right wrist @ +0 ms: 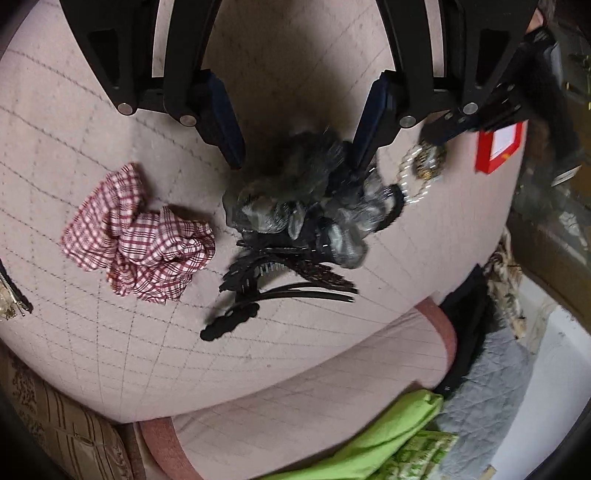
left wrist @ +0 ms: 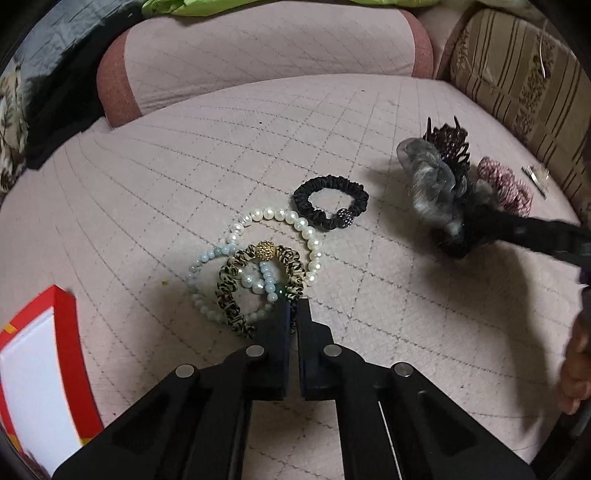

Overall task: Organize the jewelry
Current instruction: 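Grasp the gold leopard bracelet with left tool while right tool grasps grey sheer scrunchie, then carry bracelet and grey scrunchie into the tray and open both tools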

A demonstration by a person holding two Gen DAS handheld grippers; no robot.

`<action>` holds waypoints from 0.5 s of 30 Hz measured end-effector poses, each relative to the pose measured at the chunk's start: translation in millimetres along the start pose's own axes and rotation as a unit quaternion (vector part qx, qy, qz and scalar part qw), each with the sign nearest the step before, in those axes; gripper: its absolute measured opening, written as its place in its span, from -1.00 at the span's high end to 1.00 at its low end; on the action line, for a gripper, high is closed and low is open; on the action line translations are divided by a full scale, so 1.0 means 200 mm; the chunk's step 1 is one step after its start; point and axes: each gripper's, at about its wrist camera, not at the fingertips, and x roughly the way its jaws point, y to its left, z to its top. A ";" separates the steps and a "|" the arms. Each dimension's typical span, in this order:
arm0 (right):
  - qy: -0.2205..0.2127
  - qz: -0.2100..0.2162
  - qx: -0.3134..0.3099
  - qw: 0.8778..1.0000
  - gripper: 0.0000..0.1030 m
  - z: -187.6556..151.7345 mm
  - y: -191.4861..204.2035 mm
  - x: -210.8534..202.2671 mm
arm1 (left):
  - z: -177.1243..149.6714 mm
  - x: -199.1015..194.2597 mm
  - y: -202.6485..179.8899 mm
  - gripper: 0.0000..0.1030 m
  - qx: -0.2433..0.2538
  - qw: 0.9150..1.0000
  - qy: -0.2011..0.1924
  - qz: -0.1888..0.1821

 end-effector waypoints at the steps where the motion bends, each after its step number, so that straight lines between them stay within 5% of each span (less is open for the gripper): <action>1: 0.001 -0.005 -0.003 1.000 -0.05 0.00 0.00 0.02 | -0.01 -0.01 0.02 0.96 -0.010 1.000 -0.001 -0.009; 3: 0.006 -0.004 -0.009 1.000 0.56 0.01 0.02 0.04 | -0.02 -0.04 0.05 0.97 -0.036 0.999 -0.006 -0.029; 15: -0.003 0.007 -0.059 0.998 0.73 -0.14 0.13 -0.17 | -0.14 -0.37 0.04 0.97 -0.091 0.993 -0.041 -0.057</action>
